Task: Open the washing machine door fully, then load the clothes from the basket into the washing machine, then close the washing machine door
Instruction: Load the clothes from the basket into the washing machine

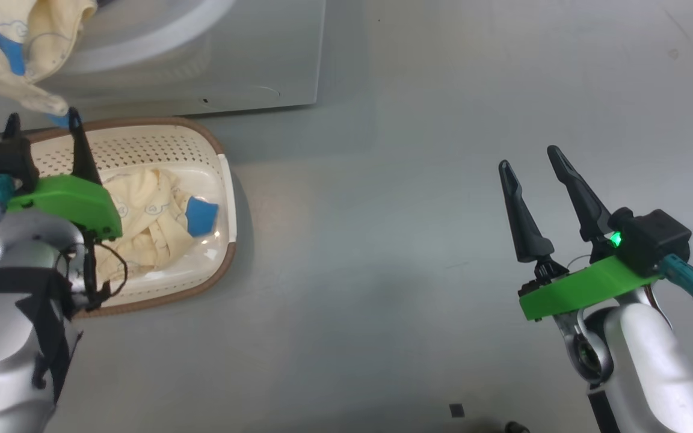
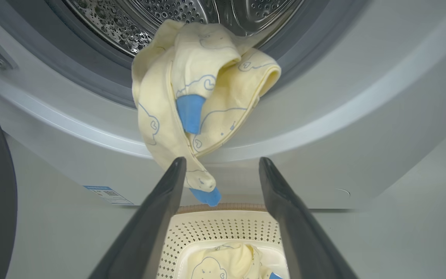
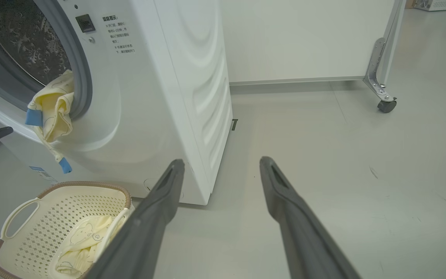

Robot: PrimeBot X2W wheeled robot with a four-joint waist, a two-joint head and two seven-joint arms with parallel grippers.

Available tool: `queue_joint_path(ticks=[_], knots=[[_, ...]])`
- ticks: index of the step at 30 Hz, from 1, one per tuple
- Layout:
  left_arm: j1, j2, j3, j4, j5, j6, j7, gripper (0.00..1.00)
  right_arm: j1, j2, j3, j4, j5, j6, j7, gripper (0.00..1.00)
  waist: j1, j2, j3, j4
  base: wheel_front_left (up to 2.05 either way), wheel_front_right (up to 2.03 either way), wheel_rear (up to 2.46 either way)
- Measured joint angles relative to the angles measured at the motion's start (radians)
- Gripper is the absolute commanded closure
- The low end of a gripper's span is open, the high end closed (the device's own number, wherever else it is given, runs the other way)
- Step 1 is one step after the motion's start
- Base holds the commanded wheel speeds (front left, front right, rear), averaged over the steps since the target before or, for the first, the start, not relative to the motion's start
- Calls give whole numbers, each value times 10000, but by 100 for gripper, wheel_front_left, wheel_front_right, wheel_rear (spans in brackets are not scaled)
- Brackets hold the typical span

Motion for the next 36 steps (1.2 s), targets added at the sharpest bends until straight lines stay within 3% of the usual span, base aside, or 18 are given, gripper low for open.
queue_joint_path(ticks=[7,11,27,28,29,31,36], knots=[[-1455,332,180,1336,-33,-408,198,0,-477,-2,155,121,332,0,-100,0,0,0,683,-506,0,0,0],[-2104,460,245,1973,-69,-433,242,0,-692,-2,247,123,489,0,-104,0,-1,0,1031,-704,0,0,0],[-3785,798,489,3894,90,63,69,0,-1058,-2,420,-25,796,0,-127,0,-1,0,1901,-1190,0,0,0],[-3785,798,489,3894,90,63,69,11,-1058,-2,420,-25,796,0,-127,0,-1,0,1901,-1190,0,0,0],[-3839,794,533,3975,59,69,69,36,-1064,-2,428,-25,805,0,-127,0,-2,0,1922,-1202,0,0,0],[-3945,800,558,4132,27,79,67,100,-1081,-2,441,-25,807,0,-127,0,-2,0,1952,-1230,0,0,0],[-4224,800,591,4431,-12,75,50,100,-1185,-2,443,-31,895,0,-127,0,-2,0,1983,-1257,0,0,0]])
